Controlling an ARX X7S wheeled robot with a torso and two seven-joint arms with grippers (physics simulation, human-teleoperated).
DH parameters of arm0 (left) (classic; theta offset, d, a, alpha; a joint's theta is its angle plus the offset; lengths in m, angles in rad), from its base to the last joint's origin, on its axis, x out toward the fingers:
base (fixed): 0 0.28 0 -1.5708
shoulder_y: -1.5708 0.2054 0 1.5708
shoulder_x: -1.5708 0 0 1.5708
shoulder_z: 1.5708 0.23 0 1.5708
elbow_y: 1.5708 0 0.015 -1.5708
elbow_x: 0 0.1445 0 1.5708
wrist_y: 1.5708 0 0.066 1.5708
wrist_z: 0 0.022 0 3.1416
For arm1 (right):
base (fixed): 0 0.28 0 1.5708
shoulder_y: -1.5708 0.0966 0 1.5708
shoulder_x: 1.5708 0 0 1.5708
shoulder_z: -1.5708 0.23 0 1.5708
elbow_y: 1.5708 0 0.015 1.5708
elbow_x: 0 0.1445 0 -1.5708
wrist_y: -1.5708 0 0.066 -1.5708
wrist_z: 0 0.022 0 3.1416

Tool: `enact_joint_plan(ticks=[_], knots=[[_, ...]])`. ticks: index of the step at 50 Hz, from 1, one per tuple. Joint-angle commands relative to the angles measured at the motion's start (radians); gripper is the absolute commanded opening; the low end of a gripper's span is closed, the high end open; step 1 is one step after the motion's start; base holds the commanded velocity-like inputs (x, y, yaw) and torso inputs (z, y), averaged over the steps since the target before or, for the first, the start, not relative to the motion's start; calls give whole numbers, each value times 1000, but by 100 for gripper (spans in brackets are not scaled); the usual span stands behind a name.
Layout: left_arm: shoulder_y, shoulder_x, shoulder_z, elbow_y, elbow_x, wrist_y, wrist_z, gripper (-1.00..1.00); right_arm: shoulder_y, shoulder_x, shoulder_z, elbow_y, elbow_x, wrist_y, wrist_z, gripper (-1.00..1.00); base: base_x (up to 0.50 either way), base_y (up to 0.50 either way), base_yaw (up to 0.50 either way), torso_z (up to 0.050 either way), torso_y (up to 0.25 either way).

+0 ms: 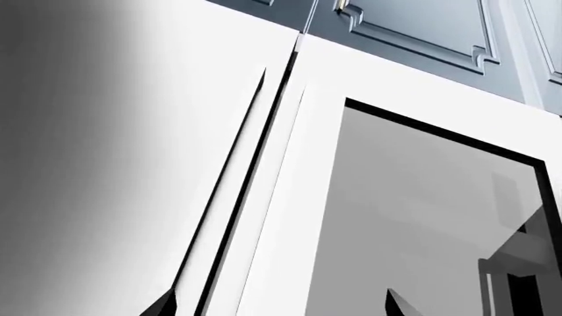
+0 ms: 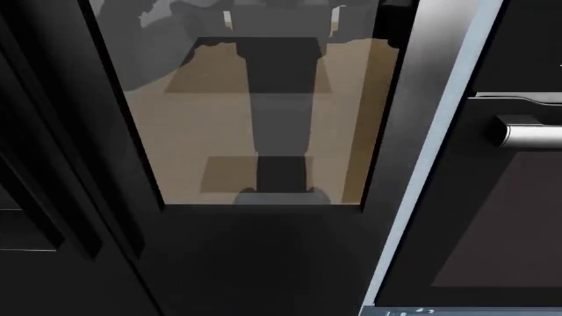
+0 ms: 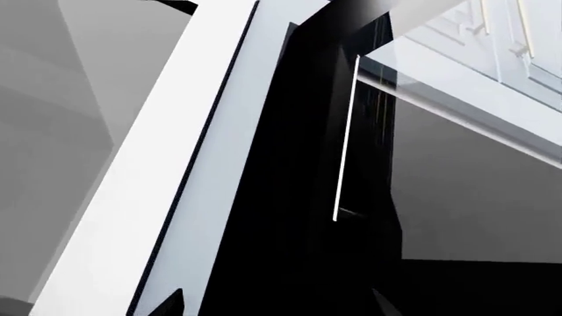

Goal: Close the microwave door

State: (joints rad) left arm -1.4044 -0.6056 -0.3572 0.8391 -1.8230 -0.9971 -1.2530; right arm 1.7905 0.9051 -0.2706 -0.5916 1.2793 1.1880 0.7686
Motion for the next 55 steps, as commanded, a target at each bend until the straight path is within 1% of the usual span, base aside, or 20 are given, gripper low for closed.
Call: enact_joint_plan(ticks=[1, 16, 35, 55], knots=[[-1, -5, 4, 1, 1, 6, -1, 100, -5, 12, -10, 26, -36, -14, -28, 100, 0, 0, 0, 0, 0], [-2, -10, 12, 2, 3, 13, 0, 100, -45, 32, -30, 61, -95, -49, -69, 100, 0, 0, 0, 0, 0], [4, -15, 16, 4, 5, 23, 2, 100, 5, -3, -91, 108, -152, -46, -115, 100, 0, 0, 0, 0, 0], [5, -22, 23, 5, 7, 32, 4, 100, 0, 10, -83, 154, -165, -64, -128, 100, 0, 0, 0, 0, 0]])
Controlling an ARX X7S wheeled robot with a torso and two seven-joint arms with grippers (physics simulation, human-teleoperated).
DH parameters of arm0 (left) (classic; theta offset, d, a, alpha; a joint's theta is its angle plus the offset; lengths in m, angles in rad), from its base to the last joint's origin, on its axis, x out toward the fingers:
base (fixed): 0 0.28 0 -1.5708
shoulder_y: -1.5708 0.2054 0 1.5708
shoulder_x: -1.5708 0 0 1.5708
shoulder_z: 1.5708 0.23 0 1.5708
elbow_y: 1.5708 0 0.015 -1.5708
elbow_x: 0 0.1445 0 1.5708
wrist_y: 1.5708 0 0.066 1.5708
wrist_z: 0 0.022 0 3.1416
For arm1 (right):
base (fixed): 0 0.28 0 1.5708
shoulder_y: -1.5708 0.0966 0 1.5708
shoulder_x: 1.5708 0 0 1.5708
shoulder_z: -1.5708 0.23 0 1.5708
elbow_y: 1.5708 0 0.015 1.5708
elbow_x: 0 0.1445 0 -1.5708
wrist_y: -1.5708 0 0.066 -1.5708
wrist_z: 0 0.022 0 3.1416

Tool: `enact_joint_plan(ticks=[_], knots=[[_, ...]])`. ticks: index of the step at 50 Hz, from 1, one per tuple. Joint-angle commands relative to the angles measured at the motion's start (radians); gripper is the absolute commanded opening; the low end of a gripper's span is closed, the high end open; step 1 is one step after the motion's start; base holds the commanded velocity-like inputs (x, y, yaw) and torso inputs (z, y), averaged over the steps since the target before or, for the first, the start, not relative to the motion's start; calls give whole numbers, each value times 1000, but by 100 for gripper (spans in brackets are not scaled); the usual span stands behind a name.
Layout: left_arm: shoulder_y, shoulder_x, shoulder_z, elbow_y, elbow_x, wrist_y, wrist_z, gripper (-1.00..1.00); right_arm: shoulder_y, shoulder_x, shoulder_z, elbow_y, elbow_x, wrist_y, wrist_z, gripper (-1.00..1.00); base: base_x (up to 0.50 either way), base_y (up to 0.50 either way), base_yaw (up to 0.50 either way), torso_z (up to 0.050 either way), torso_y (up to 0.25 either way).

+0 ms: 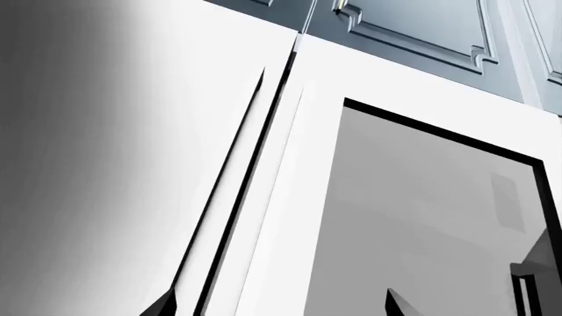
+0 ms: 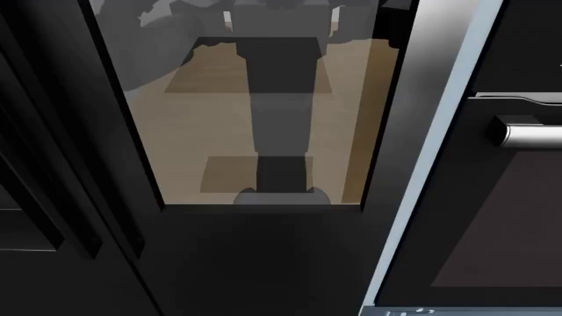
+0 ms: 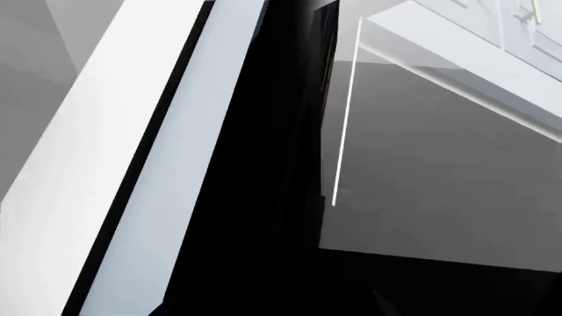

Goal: Close the microwave door

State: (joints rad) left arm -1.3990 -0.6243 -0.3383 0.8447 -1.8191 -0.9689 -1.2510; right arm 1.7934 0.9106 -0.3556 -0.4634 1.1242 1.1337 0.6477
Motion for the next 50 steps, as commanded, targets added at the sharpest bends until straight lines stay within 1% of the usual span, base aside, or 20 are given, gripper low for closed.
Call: enact_joint_plan(ticks=[1, 32, 50], knots=[[0, -3, 4, -1, 4, 4, 3, 100, -4, 6, 2, 28, -11, -11, -8, 100, 0, 0, 0, 0, 0], [5, -12, 14, 3, 8, 18, 6, 100, -48, 49, 51, 71, 11, -35, -10, 100, 0, 0, 0, 0, 0], [10, -14, 19, 4, 14, 25, 10, 100, -10, 44, 50, 131, -1, -36, -35, 100, 0, 0, 0, 0, 0]])
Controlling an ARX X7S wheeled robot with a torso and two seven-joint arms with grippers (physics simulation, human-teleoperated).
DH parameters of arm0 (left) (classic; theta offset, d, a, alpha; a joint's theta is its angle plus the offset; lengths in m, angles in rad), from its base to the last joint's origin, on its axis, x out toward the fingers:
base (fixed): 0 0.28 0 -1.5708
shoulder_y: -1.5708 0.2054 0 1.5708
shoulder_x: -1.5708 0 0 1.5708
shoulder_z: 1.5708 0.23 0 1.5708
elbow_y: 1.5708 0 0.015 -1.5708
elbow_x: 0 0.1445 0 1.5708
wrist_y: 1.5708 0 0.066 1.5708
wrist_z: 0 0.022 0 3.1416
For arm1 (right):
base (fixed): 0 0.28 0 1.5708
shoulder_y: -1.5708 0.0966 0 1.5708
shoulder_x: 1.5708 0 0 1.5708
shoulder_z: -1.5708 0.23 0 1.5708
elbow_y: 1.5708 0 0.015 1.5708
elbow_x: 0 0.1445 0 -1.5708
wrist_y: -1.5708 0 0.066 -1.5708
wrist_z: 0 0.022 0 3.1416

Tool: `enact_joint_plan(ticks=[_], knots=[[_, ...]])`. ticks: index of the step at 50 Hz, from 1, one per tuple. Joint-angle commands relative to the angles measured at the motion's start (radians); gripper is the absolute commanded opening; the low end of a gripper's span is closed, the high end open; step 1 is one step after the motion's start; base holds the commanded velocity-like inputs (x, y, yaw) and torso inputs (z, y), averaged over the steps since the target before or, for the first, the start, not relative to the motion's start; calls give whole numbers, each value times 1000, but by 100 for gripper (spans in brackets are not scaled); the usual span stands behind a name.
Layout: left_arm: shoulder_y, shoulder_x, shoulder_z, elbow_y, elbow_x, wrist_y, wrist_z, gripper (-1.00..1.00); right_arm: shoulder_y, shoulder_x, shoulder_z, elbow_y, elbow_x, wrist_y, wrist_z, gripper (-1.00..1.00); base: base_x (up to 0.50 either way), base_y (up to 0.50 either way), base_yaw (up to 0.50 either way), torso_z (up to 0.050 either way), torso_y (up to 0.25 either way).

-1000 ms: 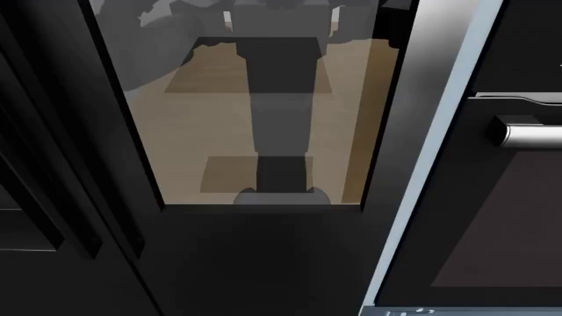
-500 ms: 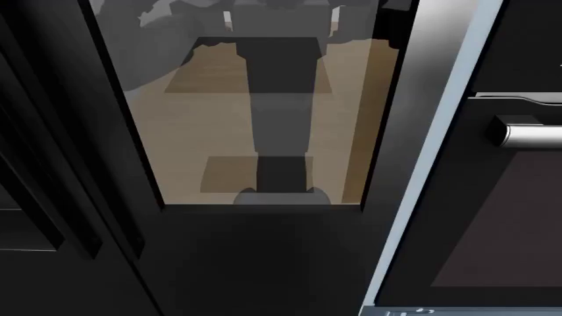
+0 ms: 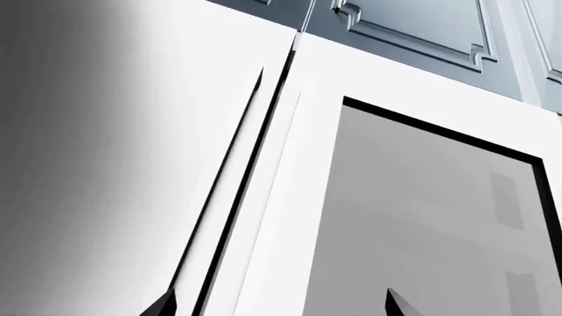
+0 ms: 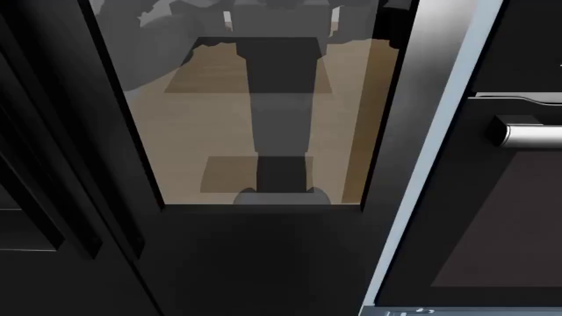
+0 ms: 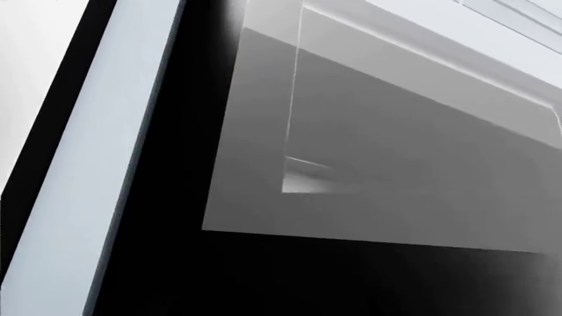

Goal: Close the microwave door

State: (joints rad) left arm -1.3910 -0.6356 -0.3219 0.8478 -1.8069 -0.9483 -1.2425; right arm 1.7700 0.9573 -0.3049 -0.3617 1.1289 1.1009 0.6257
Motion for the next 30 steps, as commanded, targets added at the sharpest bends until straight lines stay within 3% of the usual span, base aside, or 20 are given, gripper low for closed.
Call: enact_joint_plan(ticks=[1, 30], knots=[[2, -3, 3, 1, 2, 5, 2, 100, 13, -3, -2, 31, -7, -3, -14, 100, 0, 0, 0, 0, 0], [3, -13, 10, 4, 0, 19, 1, 100, 55, -11, -46, 135, -39, 34, -48, 100, 0, 0, 0, 0, 0]])
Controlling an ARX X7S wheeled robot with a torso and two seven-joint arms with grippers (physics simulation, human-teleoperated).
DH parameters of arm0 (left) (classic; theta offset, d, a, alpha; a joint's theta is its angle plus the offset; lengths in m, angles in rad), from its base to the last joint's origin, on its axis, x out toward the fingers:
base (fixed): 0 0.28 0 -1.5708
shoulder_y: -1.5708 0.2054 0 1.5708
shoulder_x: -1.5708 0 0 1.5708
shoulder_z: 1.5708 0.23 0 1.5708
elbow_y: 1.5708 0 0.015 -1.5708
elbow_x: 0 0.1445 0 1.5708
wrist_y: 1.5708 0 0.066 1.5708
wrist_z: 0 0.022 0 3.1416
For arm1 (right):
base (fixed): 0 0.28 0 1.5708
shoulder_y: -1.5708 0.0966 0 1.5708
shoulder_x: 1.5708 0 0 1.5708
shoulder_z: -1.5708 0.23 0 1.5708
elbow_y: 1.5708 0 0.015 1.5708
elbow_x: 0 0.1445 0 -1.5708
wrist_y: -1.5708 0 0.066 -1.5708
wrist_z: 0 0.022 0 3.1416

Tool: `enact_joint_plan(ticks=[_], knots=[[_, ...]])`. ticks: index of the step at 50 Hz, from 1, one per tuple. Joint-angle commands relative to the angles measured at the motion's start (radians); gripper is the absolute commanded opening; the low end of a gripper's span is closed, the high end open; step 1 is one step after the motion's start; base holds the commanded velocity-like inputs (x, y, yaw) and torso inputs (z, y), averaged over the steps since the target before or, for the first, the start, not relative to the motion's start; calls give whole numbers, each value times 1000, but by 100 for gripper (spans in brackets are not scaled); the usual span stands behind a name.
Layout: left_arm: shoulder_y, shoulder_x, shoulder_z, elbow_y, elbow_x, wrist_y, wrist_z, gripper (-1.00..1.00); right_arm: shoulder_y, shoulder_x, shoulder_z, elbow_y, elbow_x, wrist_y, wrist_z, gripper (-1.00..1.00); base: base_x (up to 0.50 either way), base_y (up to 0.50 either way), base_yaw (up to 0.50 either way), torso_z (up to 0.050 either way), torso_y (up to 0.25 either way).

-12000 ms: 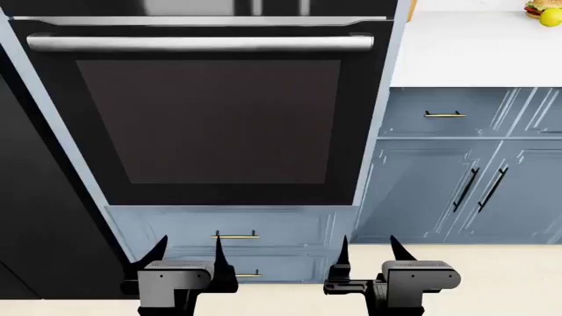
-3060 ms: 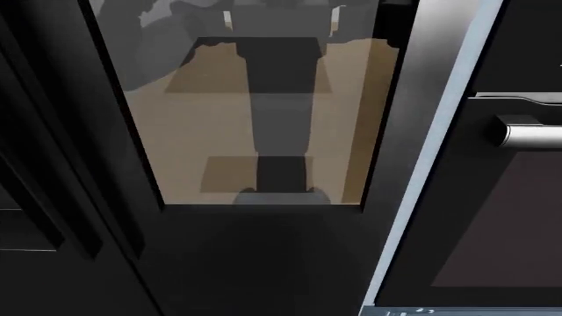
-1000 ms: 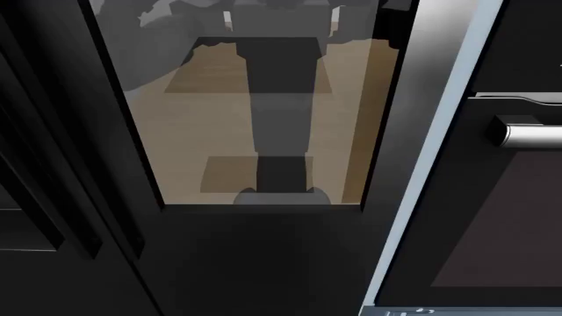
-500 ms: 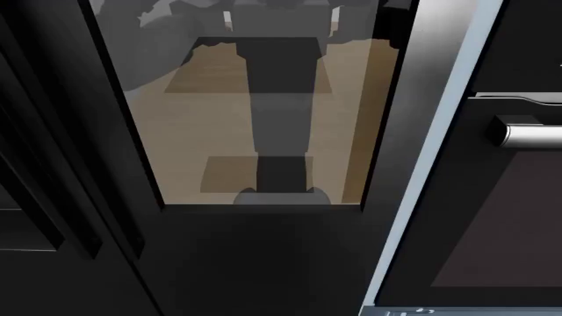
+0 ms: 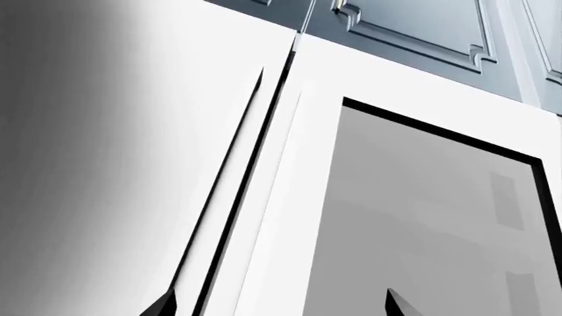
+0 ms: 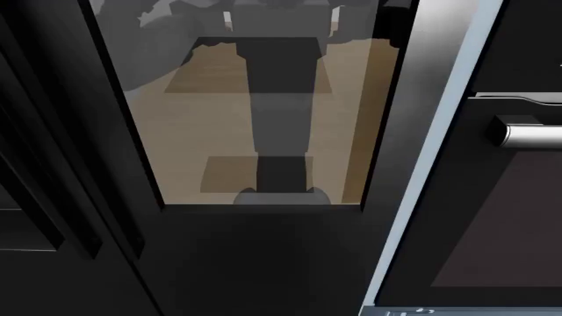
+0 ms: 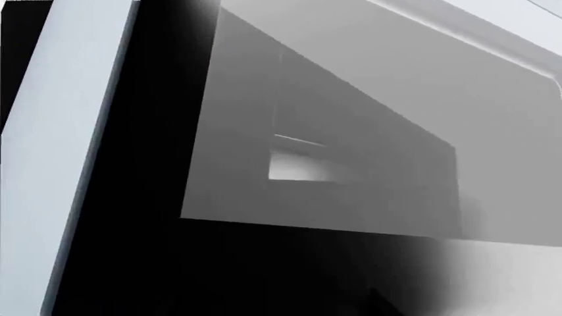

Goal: Close the microwave door

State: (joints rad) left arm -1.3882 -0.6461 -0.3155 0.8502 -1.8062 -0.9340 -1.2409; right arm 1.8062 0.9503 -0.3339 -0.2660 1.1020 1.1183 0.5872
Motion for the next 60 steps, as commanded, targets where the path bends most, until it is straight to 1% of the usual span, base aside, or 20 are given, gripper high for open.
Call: enact_joint_plan(ticks=[1, 12, 24, 36, 42, 50, 60], knots=[[1, -3, 4, 2, 0, 5, 0, 100, 22, -5, -20, 41, -13, 19, -11, 100, 0, 0, 0, 0, 0], [5, -4, 6, 3, 4, 9, 3, 100, 69, -23, -47, 77, -29, 38, -36, 100, 0, 0, 0, 0, 0], [15, -2, 11, 7, 12, 11, 9, 100, 134, -28, -124, 115, -66, 96, -87, 100, 0, 0, 0, 0, 0], [15, -6, 13, 8, 12, 16, 9, 100, 197, -50, -202, 165, -120, 173, -75, 100, 0, 0, 0, 0, 0], [16, -7, 15, 9, 13, 18, 10, 100, 224, -60, -215, 184, -132, 192, -71, 100, 0, 0, 0, 0, 0], [16, -10, 16, 9, 12, 22, 10, 100, 236, -71, -179, 236, -81, 211, -99, 100, 0, 0, 0, 0, 0], [15, -13, 21, 10, 12, 26, 9, 100, 281, -93, -173, 300, -28, 225, -199, 100, 0, 0, 0, 0, 0]])
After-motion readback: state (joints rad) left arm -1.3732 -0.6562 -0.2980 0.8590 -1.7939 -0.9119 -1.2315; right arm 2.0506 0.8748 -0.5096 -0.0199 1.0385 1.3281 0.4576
